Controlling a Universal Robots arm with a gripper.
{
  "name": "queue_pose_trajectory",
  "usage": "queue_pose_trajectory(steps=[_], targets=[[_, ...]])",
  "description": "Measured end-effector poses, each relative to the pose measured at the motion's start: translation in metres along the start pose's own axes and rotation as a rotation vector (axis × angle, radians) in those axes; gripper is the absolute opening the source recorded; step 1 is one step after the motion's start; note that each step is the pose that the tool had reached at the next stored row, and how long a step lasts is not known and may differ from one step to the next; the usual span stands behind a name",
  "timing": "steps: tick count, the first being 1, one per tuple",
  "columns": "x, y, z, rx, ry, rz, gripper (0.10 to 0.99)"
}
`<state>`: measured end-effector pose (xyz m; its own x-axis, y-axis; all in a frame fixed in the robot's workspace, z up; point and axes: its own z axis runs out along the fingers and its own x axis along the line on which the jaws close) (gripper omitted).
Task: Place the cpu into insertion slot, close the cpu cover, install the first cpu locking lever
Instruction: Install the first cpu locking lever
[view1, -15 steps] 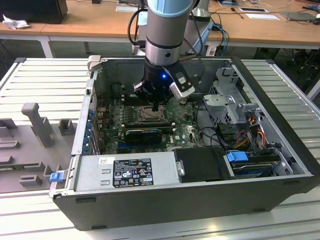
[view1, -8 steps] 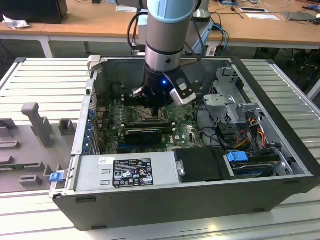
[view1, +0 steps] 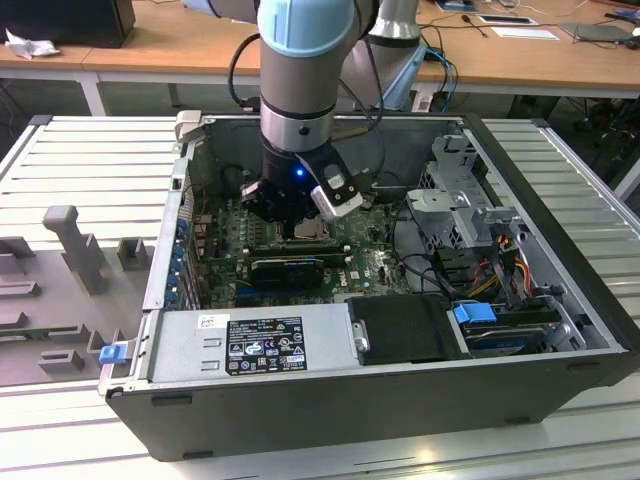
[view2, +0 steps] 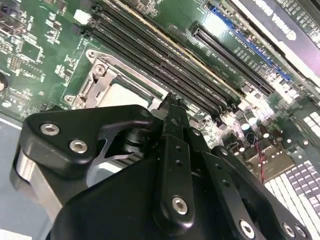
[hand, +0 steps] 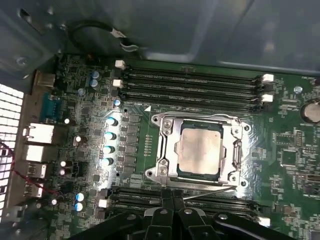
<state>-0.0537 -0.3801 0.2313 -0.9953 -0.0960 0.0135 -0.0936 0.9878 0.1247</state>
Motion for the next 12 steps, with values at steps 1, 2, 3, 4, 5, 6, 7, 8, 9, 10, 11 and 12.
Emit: queue_pose_trajectory(steps=[1, 2, 3, 4, 5, 6, 7, 8, 9, 10, 11, 12], targets=[[0.0003, -0.0002, 0.0019, 0.000, 0.0001, 0.000, 0.106], [0.0005, -0.0004, 0.0036, 0.000, 0.0001, 0.000, 0.106], [0.0012, -0.0007, 0.0065, 0.000, 0.0001, 0.000, 0.106], [0.0017, -0.0009, 0.0083, 0.000, 0.0001, 0.000, 0.106], [0.0023, -0.0010, 0.0101, 0.000, 0.0000, 0.000, 0.106], [0.0029, -0.0012, 0.0120, 0.000, 0.0000, 0.000, 0.106], [0.0035, -0.0014, 0.0141, -0.001, 0.0000, 0.000, 0.106], [0.0041, -0.0020, 0.0151, -0.003, -0.0002, 0.000, 0.106], [0.0052, -0.0034, 0.0153, -0.011, -0.0008, 0.000, 0.106], [0.0060, -0.0048, 0.0154, -0.021, -0.0018, -0.001, 0.106], [0.0069, -0.0064, 0.0153, -0.030, -0.0027, -0.001, 0.106], [0.0093, -0.0091, 0.0152, -0.047, -0.0044, -0.001, 0.106]])
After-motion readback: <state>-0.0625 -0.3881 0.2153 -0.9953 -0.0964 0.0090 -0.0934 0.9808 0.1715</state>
